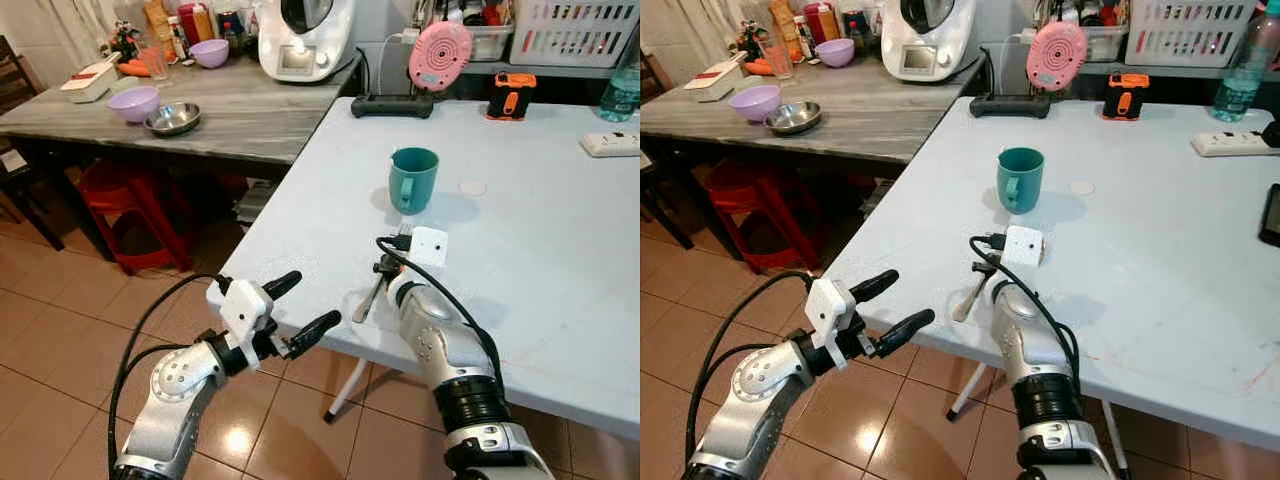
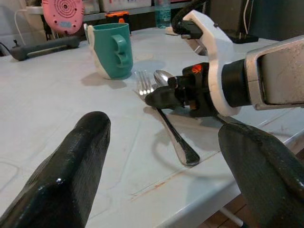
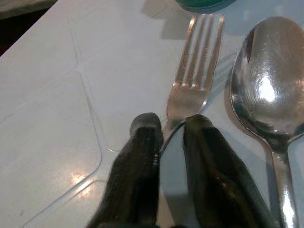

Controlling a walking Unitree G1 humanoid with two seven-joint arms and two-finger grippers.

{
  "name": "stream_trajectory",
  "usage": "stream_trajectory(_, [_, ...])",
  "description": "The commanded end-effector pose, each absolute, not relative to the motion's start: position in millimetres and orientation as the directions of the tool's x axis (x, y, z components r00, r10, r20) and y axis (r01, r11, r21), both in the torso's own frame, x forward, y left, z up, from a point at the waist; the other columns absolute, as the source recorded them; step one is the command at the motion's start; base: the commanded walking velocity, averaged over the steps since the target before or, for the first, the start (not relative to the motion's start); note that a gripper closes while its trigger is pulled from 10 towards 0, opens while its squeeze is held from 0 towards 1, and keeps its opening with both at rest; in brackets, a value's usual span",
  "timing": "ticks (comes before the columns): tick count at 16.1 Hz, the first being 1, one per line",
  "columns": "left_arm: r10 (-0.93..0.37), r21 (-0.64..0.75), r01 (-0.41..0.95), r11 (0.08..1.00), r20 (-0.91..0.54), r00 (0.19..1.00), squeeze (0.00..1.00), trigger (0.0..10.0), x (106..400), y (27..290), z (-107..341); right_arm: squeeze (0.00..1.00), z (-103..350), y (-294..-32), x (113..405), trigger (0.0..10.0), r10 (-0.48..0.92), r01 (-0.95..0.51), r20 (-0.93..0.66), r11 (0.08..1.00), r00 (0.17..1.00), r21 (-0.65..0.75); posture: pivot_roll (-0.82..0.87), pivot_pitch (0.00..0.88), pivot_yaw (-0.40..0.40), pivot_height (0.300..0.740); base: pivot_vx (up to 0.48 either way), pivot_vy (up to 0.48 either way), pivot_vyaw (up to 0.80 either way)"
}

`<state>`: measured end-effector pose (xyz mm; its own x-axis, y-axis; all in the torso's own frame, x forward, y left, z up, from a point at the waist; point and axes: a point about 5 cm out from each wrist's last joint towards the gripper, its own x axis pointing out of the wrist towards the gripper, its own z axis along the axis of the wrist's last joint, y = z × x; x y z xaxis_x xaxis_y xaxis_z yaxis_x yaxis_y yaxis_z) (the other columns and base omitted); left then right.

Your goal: Setting the table

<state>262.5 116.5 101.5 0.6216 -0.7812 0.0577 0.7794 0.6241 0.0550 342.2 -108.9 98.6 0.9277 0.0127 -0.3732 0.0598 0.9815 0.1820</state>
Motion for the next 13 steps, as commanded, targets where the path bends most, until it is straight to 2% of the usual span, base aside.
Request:
stream_trajectory(1, [-0.777, 0.068, 0.774, 0.63, 0.055, 0.627, 0.0, 10.0, 264.6, 120.8, 102.8, 0.0, 64.0, -117.2, 326.3, 0.0, -0.008, 0.086, -0.516, 0.988, 0.856, 0.126, -0.07, 0.048, 0.11, 0.74, 0.0, 0.0, 0.0])
stream_trajectory(4, [-0.78, 0.071, 0.777, 0.625, 0.053, 0.623, 0.0, 10.0, 264.0, 120.0, 101.9, 0.0, 60.0, -123.5, 322.2, 0.0, 0.003, 0.029, -0.51, 0.998, 0.86, 0.054, -0.07, 0.048, 0.107, 0.74, 0.0, 0.0, 0.0])
stream_trajectory(11, [-0.784, 0.079, 0.78, 0.621, 0.048, 0.619, 0.0, 10.0, 265.0, 119.4, 102.3, 0.0, 61.0, -132.4, 322.5, 0.0, 0.065, -0.074, -0.454, 0.997, 0.889, -0.002, -0.06, 0.049, 0.123, 0.74, 0.0, 0.0, 0.0])
stream_trajectory(12, [-0.783, 0.084, 0.778, 0.622, 0.052, 0.62, 0.0, 10.0, 265.8, 119.4, 103.5, 0.0, 71.4, -131.2, 325.8, 8.6, 0.091, -0.067, -0.394, 0.995, 0.915, 0.075, -0.06, 0.05, 0.125, 0.74, 0.0, 0.0, 0.0])
stream_trajectory(13, [-0.781, 0.088, 0.776, 0.625, 0.059, 0.622, 0.0, 10.0, 266.9, 119.8, 105.4, 0.0, 81.3, -131.2, 328.5, 10.0, 0.085, -0.062, -0.332, 0.995, 0.94, 0.08, -0.06, 0.05, 0.125, 0.74, 0.0, 0.0, 0.0])
